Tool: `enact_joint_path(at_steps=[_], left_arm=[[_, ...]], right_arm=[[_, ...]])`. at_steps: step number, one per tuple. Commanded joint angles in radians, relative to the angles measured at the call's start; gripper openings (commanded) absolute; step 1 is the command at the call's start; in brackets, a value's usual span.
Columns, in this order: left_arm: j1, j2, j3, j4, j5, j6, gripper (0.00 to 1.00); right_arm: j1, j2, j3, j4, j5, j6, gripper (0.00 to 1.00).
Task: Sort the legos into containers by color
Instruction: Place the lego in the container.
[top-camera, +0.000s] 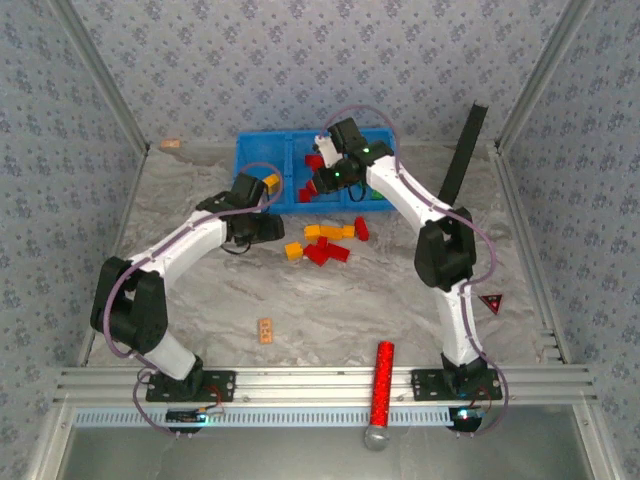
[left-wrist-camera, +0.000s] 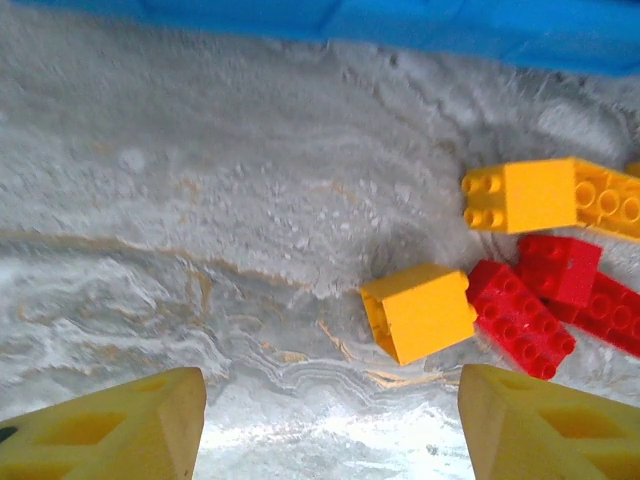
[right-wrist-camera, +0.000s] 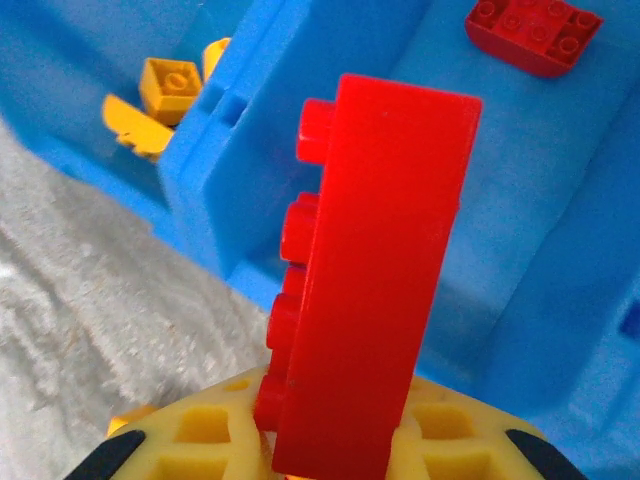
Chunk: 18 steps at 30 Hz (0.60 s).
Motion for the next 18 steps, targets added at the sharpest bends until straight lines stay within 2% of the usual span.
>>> enact_joint_path(at_steps=[1,9,18], left_arm=[[-0.031,0.006,-0.022,0.034,0.013,-0.09,0.68],[-0.104,0.116,0.018,0.067,0.002,-0.155,0.7],[-0.114,0.22,0.074,0.083,0.017,-0.186,0.7]], right_arm=[[0.01,0.081,0.126,-0.076,0.055,-0.018,0.23],[0.038,0.217,0.24,-0.099,0.186,-0.065,0.26],[0.034,0.258,0.24,-0.074,0.188,-0.062,0.34]])
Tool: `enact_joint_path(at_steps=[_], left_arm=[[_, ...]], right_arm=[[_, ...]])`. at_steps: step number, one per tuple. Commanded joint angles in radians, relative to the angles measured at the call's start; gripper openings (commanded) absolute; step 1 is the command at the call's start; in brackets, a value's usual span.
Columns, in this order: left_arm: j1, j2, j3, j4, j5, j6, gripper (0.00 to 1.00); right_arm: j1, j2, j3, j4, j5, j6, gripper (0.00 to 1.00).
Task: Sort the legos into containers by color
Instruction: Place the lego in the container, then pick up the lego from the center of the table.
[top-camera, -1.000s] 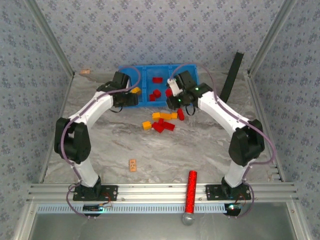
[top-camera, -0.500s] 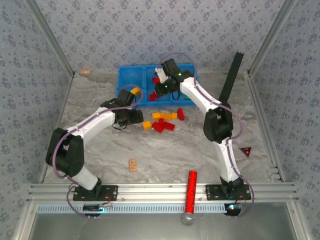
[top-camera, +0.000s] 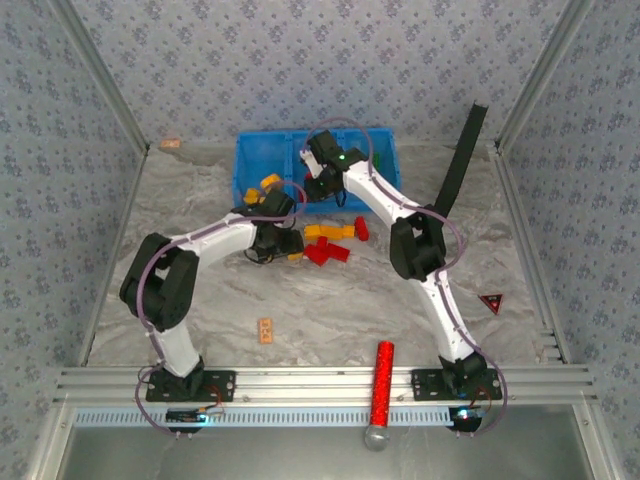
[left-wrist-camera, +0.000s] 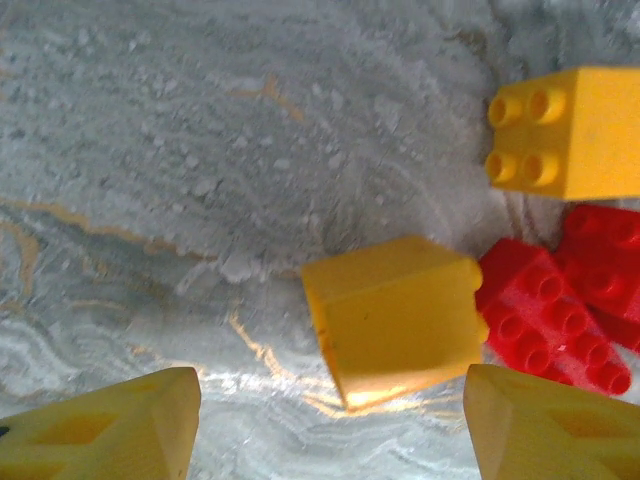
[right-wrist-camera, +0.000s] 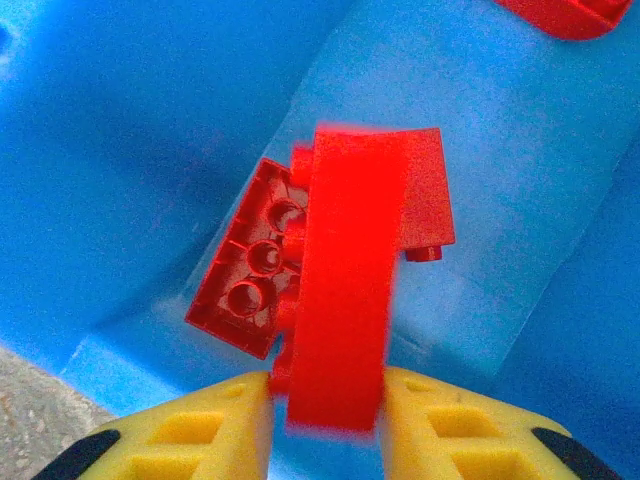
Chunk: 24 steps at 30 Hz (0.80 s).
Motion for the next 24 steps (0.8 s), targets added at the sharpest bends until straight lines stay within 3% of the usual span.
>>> enact_joint_path(at_steps=[1,17,24], left_arm=[[-0.007,0.024,0.048,0.021,0.017,-0.023,0.7],[-0.008,0.114,0.08,0.018,0.023,-0.021,0.69],[-0.007,0.142,0.071,0.027,0.021,-0.027,0.61]], right_arm=[[-0.009,0.015,0.039,-0.008,0.019,-0.007,0.34],[-0.023,-0.054,0.034,0.022,-0.066,0.017,0.38],[-0.026,-0.191,-0.101,0.056,-0.044,0.017,0.39]])
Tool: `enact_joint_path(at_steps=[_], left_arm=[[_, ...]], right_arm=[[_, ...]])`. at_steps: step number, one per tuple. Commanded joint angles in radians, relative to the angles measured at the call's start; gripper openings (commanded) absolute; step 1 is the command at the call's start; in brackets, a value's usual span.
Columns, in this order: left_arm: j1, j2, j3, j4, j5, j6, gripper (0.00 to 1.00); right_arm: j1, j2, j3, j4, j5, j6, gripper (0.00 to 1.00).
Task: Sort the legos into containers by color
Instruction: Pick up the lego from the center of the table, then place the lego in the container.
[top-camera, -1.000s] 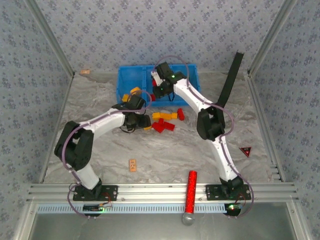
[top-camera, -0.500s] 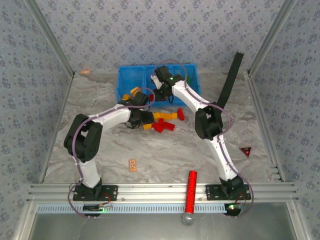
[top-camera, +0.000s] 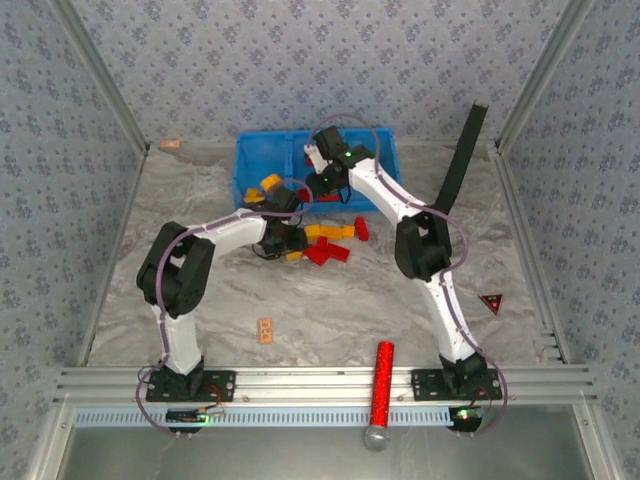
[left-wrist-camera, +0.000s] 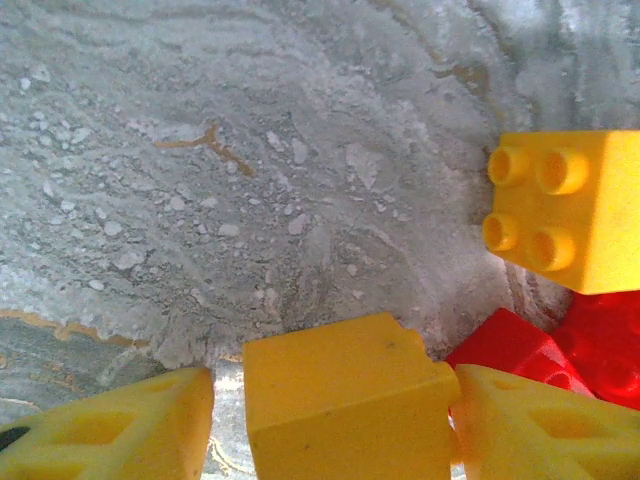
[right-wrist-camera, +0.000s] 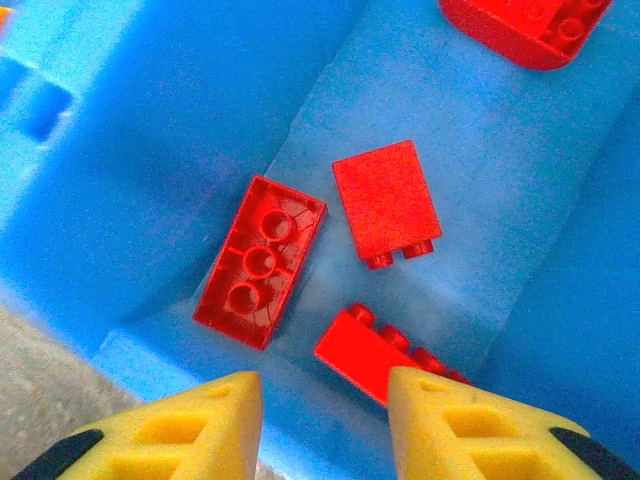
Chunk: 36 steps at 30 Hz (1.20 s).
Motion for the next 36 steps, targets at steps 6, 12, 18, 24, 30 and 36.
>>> enact_joint_path(at_steps=[6,12,18,24,30,36], left_arm=[[-0.001,0.031,-0.025,-0.013,0.01,0.005,0.52],[0.009,0.004,-0.091,0.005,0.026,0.016,0.37],[0.04,-0.058,-0.101,-0.018,0.02,0.046,0.32],[0.087,-0.157,-0.057,-0.063,-0.006,0.084,0.32],[0.121,-0.208,0.077,-0.11,-0.037,0.127,0.33],[0.178,-0.161,0.258,-0.13,-0.065,0.176,0.33]], right_arm=[[-0.018,-0.267,-0.225,0.059,0.014,0.018,0.41],[-0.037,-0.437,-0.482,0.096,-0.029,0.016,0.45],[-0.04,-0.538,-0.744,0.201,-0.176,-0.056,0.56],[0.011,-0.501,-0.837,0.223,-0.163,-0.107,0.64],[0.032,-0.448,-0.847,0.226,-0.129,-0.13,0.68],[0.034,-0.417,-0.849,0.221,-0.132,-0.148,0.7]])
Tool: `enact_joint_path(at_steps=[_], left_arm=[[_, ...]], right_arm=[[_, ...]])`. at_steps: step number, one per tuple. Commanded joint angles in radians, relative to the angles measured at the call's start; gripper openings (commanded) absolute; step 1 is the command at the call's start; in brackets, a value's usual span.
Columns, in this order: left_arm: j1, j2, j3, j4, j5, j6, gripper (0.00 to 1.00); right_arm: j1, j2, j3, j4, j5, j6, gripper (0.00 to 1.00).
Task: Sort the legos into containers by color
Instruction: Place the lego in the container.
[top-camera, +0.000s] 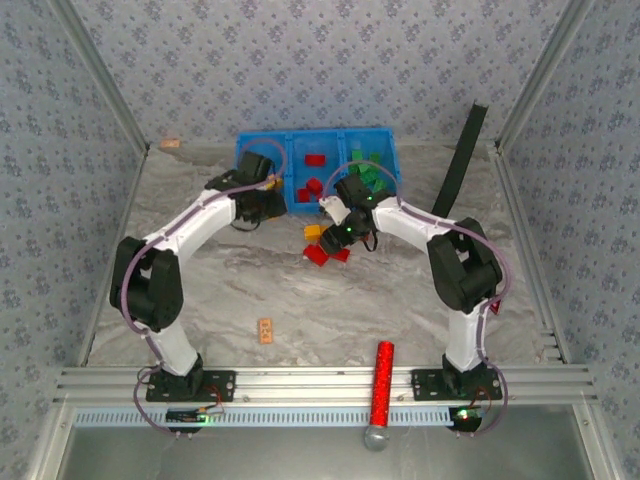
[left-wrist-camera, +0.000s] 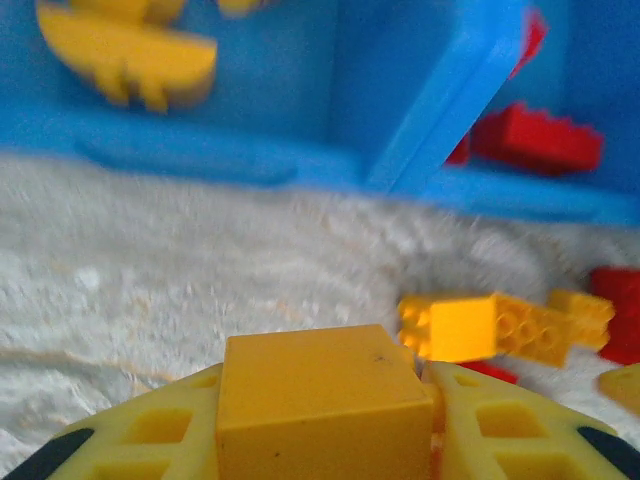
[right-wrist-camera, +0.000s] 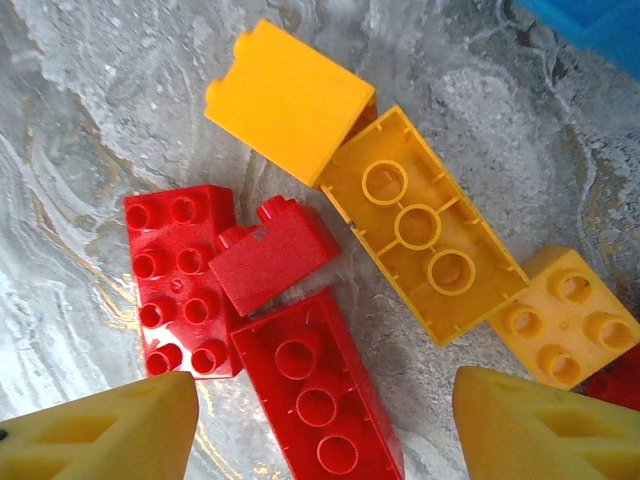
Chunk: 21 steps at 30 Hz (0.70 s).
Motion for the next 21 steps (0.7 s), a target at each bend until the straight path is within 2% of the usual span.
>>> enact_joint_path(at_steps=[1,10,17,21], left_arm=[[0.042,0.018,0.11,-0.041,-0.036,0.05,0.33],[0.128,0.199,0.288,0.002,-0.019,0.027,0.33],[0.138,0.418,0.545,-0.073,-0.007,0.069,0.33],[0.141,0.484,0.623,-0.091,0.004,0.074,0.33]], right_arm=[[-0.001,0.025,-0.013,-0.006,0.002,-0.03,0.7],[0.008,0.05,-0.044,-0.008,-0.011,-0.024,0.71],[0.008,0.069,-0.044,-0.017,-0.033,-0.023,0.7],[0.007,0.083,-0.044,-0.021,-0.036,-0.02,0.61]])
